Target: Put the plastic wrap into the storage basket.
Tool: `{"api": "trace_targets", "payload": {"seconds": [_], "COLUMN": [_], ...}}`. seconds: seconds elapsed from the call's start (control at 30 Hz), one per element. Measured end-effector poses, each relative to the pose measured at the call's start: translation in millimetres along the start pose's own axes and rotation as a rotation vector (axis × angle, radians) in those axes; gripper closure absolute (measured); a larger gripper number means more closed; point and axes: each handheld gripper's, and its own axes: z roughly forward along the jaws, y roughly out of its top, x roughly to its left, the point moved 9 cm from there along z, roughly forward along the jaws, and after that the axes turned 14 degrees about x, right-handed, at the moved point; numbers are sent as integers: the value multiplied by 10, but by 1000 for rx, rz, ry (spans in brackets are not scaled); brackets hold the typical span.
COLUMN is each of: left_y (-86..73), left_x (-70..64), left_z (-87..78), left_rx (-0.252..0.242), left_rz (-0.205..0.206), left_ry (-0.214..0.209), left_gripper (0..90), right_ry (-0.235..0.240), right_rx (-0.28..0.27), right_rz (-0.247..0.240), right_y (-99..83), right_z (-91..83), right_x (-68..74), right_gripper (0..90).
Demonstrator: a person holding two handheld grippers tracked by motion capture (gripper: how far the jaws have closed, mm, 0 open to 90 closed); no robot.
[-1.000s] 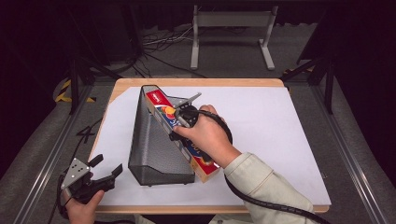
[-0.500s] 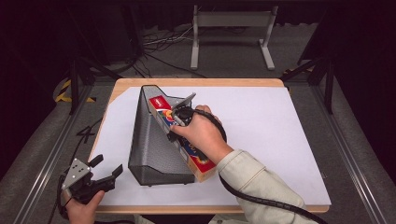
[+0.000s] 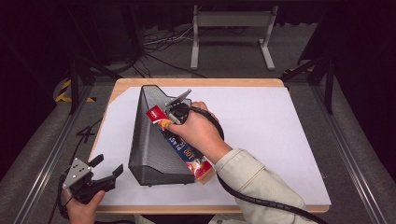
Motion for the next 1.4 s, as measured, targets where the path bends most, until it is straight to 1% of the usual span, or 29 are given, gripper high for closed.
{"api": "trace_targets", "payload": {"seconds": [0.07, 0.13, 0.2, 0.23, 0.27, 0.33, 0.37, 0.4, 0.47, 0.57, 0.6, 0.63, 0.67, 0.77, 0.8, 0.9, 1.0, 1.03, 1.17, 1.23, 1.4], "left_y": [-1, -1, -3, -4, -4, -7, -7, -10, -10, -4, -3, -3, 3, 0, 0, 2, 7, 7, 9, 8, 9], "left_x": [0, 0, 5, 7, 7, 8, 8, 8, 12, 7, 6, 6, 3, 2, 2, 4, -3, -3, -2, -6, -14], "left_z": [-1, -3, -3, -3, -3, -6, -6, -11, -19, -15, -13, -13, -7, -2, -2, -6, 1, 4, 10, 13, 21], "left_rx": [0, 0, 0, 0, 0, 0, 0, 1, -2, -3, -1, -1, -2, 0, 0, 0, 0, 3, 4, 5, 8], "left_rz": [1, 1, 2, 1, -2, 0, 0, 0, -5, -3, -1, -1, 3, 1, 1, 4, 3, 8, 11, 3, 7], "left_ry": [1, 1, 2, 2, 2, 3, 3, 4, 5, 5, 6, 6, 5, 6, 6, 6, 6, 6, 5, 4, 2], "left_gripper": [175, 175, 175, 175, 175, 175, 175, 175, 175, 175, 175, 175, 175, 175, 175, 175, 175, 175, 175, 174, 174], "right_ry": [1, -2, 7, 23, 28, 39, 39, 47, 68, 82, 92, 92, 105, 124, 124, 130, 134, 134, 137, 143, 125], "right_rx": [-5, 9, 10, -4, -7, -35, -35, -53, -111, -184, -215, -215, -267, -338, -338, -385, -412, -419, -451, -453, -476], "right_rz": [-7, -9, -12, -24, -21, -54, -54, -69, -109, -143, -162, -162, -189, -226, -226, -229, -231, -233, -253, -257, -259], "right_y": [1, -13, -14, 0, 1, 23, 23, 32, 54, 61, 60, 60, 50, 28, 28, -11, -57, -69, -139, -174, -289], "right_z": [16, 40, 55, 53, 45, 19, 19, -7, -84, -185, -231, -231, -312, -434, -434, -556, -651, -675, -807, -845, -951], "right_x": [0, -9, -16, -16, -13, -9, -9, 2, 34, 53, 58, 58, 62, 57, 57, 16, -32, -43, -115, -146, -303], "right_gripper": [406, 397, 378, 354, 341, 303, 303, 284, 233, 215, 213, 213, 205, 195, 195, 188, 188, 188, 172, 148, 147]}}
